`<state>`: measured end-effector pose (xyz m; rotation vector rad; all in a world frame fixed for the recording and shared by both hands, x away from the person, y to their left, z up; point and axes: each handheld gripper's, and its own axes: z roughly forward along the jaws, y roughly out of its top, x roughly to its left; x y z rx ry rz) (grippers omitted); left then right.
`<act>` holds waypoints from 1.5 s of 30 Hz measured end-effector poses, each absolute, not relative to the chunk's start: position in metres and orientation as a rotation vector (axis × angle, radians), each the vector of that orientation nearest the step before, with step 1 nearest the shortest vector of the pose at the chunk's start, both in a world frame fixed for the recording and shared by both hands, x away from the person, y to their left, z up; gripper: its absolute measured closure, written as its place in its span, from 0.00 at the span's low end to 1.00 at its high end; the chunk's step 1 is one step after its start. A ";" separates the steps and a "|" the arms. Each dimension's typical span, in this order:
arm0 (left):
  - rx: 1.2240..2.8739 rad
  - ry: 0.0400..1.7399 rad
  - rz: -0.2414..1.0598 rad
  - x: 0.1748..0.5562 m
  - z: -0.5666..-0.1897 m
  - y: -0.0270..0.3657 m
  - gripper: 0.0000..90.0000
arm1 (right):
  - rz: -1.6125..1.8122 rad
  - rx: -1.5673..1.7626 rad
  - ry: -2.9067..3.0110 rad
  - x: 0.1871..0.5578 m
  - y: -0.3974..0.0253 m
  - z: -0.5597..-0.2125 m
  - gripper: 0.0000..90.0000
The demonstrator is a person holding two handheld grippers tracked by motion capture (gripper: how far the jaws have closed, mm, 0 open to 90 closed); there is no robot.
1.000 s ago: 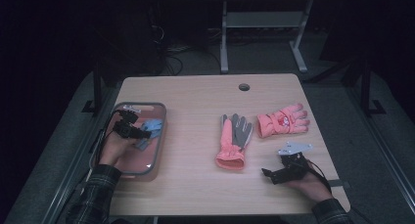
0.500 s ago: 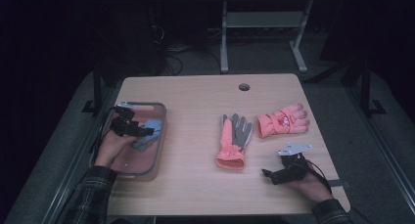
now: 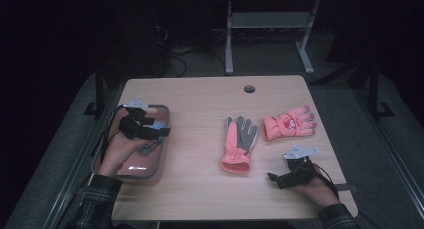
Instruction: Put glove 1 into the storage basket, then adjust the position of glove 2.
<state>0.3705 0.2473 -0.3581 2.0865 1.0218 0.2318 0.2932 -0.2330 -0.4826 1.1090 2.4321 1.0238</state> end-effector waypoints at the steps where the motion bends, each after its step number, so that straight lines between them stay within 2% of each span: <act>1: 2.081 1.003 0.226 0.368 -0.356 0.240 0.18 | 1.024 1.109 2.432 0.293 -0.233 -0.483 0.02; 10: 2.125 0.893 0.202 0.348 -0.355 0.195 0.18 | 1.023 1.112 2.427 0.293 -0.233 -0.483 0.02; 24: 2.194 0.794 0.152 0.323 -0.397 0.135 0.18 | 1.025 1.112 2.423 0.292 -0.233 -0.483 0.03; 40: 2.334 0.725 0.177 0.298 -0.453 0.127 0.17 | 1.016 1.114 2.429 0.293 -0.233 -0.482 0.03; 45: 2.331 0.714 0.189 0.292 -0.464 0.131 0.15 | 0.987 1.108 2.441 0.293 -0.231 -0.475 0.16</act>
